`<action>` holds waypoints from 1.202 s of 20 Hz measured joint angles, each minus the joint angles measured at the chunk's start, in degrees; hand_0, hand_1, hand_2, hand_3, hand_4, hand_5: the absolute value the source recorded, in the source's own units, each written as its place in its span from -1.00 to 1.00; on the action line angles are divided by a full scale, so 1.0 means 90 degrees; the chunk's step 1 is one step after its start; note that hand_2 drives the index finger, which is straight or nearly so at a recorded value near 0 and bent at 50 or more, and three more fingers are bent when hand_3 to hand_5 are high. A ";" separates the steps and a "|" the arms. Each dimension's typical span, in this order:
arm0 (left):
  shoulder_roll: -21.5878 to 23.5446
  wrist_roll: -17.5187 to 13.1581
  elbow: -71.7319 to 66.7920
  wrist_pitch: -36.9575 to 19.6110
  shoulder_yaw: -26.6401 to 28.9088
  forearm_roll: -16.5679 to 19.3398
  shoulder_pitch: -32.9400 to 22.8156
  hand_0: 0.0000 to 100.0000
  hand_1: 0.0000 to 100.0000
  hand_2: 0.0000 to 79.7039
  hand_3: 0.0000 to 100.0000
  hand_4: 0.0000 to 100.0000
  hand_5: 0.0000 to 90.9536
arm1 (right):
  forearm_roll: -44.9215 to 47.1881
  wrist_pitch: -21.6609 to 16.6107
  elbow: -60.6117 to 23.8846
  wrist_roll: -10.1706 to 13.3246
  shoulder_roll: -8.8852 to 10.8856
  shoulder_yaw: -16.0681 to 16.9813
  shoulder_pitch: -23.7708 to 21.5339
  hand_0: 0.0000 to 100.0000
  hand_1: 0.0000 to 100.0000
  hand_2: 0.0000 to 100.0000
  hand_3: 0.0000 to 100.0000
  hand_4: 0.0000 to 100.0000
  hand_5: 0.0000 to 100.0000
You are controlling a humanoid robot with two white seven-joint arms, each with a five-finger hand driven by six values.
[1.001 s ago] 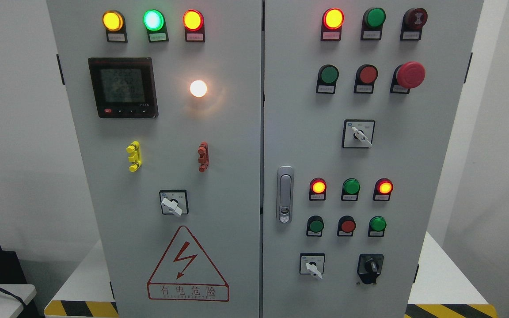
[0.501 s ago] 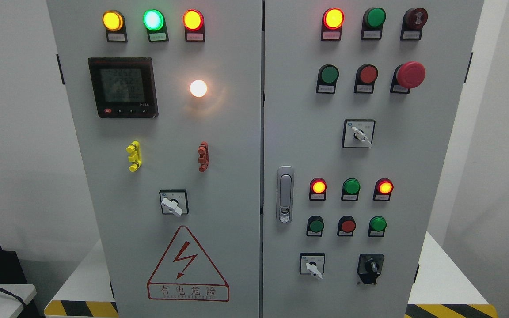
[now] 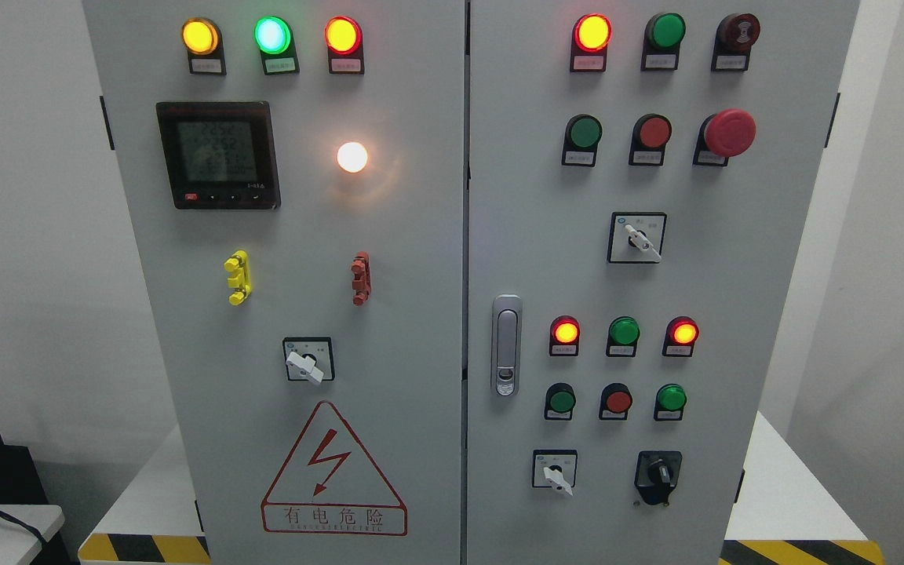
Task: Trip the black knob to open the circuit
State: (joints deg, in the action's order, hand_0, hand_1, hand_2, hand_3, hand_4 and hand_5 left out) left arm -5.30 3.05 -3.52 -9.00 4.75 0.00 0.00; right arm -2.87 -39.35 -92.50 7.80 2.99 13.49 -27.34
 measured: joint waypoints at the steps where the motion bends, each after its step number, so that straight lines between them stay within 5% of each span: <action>1: 0.0000 0.0000 0.0000 0.0000 0.0000 0.0000 0.0000 -0.76 -0.22 -1.00 -1.00 -1.00 -1.00 | -0.0008 0.0137 -0.0050 0.0005 0.0001 0.0007 0.0103 -0.41 0.31 -0.23 0.52 0.62 0.87; 14: 0.0001 0.0000 0.0000 0.0000 0.0000 0.0000 0.0000 -0.76 -0.22 -1.00 -1.00 -1.00 -1.00 | -0.0484 0.1512 -0.0415 0.0535 0.0023 -0.0036 0.1266 -0.69 0.54 -0.14 0.59 0.68 0.90; 24: 0.0001 0.0000 0.0000 0.0000 0.0000 0.0000 0.0000 -0.76 -0.22 -1.00 -1.00 -1.00 -1.00 | -0.0710 0.2552 -0.0508 0.0802 0.0024 -0.0301 0.2099 -0.68 0.58 -0.15 0.58 0.68 0.91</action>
State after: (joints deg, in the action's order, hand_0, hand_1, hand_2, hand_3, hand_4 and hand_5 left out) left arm -5.30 3.05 -3.52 -9.00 4.75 0.00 0.00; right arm -9.27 -16.38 -97.07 15.02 3.20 10.78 -8.44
